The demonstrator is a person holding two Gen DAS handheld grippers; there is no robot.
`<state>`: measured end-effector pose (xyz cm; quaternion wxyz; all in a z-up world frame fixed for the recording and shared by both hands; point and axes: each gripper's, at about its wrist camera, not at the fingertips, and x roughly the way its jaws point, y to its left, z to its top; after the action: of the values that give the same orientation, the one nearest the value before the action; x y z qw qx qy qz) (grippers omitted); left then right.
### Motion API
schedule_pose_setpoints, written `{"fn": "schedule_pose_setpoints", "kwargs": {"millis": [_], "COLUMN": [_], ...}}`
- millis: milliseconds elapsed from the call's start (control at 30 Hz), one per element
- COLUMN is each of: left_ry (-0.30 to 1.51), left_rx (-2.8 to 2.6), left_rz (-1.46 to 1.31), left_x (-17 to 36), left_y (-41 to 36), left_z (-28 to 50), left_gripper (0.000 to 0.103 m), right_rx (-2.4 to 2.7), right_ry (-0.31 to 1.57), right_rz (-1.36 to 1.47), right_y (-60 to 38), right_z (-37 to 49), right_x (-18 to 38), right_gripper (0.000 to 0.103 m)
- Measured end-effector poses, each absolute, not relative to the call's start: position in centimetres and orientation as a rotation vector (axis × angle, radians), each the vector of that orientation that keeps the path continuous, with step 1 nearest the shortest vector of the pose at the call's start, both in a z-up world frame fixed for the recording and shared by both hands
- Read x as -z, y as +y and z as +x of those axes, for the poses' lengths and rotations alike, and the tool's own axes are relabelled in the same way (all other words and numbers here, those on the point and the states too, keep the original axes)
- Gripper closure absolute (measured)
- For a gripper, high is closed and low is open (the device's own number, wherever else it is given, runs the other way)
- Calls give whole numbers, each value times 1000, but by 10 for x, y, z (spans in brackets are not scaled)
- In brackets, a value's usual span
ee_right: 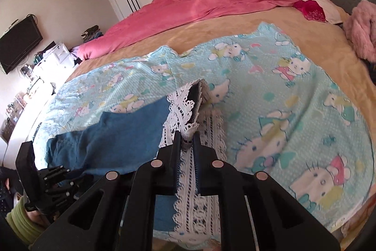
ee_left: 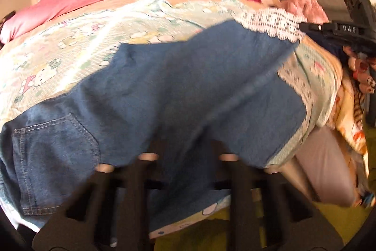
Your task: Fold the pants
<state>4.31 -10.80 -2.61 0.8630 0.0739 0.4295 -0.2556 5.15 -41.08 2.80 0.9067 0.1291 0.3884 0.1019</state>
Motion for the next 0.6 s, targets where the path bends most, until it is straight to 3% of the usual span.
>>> {"fn": "schedule_pose_setpoints", "kwargs": {"millis": [600], "left_ry": [923], "left_rx": [610], "left_rz": [225], "left_x": [21], "left_y": [-104], "left_z": [6], "left_gripper": [103], "right_rx": [-223], "right_ry": [947], "right_rz": [334], "right_y": [-424], "right_z": [-14], "right_x": [22], "right_gripper": [94]}}
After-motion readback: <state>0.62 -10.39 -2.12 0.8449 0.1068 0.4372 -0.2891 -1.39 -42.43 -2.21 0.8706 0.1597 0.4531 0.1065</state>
